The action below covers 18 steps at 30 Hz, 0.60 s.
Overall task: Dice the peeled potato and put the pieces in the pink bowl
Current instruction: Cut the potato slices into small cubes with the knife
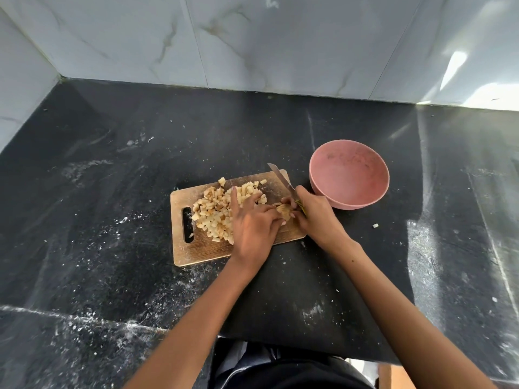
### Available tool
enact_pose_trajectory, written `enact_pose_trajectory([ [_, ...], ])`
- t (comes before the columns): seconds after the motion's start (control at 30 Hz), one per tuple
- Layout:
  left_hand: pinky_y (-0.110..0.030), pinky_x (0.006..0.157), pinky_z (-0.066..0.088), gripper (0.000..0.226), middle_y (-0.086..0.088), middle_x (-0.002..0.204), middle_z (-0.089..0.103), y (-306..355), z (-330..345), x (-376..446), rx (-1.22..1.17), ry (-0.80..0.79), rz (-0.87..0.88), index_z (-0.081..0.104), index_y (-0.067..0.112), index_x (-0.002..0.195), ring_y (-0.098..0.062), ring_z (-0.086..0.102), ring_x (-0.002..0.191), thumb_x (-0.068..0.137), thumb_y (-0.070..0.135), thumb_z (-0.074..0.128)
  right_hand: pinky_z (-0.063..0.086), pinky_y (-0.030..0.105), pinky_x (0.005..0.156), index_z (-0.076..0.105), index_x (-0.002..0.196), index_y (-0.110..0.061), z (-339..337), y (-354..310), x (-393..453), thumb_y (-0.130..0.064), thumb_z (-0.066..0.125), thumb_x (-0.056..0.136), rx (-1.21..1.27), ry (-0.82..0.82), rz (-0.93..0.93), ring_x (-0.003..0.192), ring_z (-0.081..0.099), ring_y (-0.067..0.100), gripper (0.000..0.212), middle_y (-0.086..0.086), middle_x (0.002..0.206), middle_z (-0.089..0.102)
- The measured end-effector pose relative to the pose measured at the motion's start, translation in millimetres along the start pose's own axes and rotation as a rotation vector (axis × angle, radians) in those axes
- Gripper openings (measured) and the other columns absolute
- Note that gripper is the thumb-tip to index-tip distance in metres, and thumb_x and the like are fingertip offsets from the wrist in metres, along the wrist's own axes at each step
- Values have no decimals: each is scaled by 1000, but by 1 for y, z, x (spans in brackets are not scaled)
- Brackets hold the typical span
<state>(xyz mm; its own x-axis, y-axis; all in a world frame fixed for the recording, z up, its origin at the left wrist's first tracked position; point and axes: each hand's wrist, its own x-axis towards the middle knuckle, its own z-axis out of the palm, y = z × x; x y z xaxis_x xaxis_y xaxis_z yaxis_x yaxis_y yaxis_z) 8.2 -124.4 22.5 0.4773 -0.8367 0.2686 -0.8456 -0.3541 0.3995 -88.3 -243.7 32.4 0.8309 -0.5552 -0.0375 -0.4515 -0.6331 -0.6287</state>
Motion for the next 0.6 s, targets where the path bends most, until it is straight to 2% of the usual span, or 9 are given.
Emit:
enact_pose_trajectory([
  [0.1,-42,116,8,15,-4,101,74,5,4,-2,17,22,17,77,15,90,-31,63,113,75,13,80,38,34,58,35,83,-22,3,-2,-9,-3,55,87,-24,16,-52,65,51,24,28,-1,75,52],
  [0.17,-40,116,14,27,-7,108,72,4,8,-2,36,-24,85,75,9,101,-28,62,114,75,7,79,33,28,57,37,84,-19,3,0,-15,-1,55,87,21,27,-49,63,53,26,25,-3,72,51],
  [0.23,-42,115,25,36,-8,112,70,2,12,-2,52,-76,137,72,8,108,-23,64,111,73,1,79,36,31,56,41,84,-13,2,0,-20,-3,54,89,73,88,11,67,56,25,17,1,75,57],
  [0.3,-46,109,27,36,-10,112,70,1,13,1,48,-109,142,73,8,107,-21,67,104,73,-2,79,42,38,60,43,83,-10,1,-4,-25,-2,54,87,102,194,54,71,57,24,14,3,80,61],
  [0.37,-37,112,20,30,-11,117,67,2,8,5,28,-159,123,71,8,111,-20,66,108,82,-1,71,46,40,63,44,85,-12,1,-9,-31,-3,53,87,109,222,125,74,58,24,12,2,83,62],
  [0.47,-18,112,-1,31,-6,137,54,2,7,8,-17,-200,77,60,11,128,-13,51,128,99,8,48,46,41,63,41,91,-14,1,-14,-38,-13,47,94,97,103,244,73,59,26,7,4,84,61],
  [0.6,-17,111,-4,35,-5,145,47,5,10,8,2,-205,70,53,12,135,-12,43,135,103,13,40,45,40,61,38,97,-14,0,-18,-44,-25,33,103,-3,-21,355,72,59,29,13,10,86,61],
])
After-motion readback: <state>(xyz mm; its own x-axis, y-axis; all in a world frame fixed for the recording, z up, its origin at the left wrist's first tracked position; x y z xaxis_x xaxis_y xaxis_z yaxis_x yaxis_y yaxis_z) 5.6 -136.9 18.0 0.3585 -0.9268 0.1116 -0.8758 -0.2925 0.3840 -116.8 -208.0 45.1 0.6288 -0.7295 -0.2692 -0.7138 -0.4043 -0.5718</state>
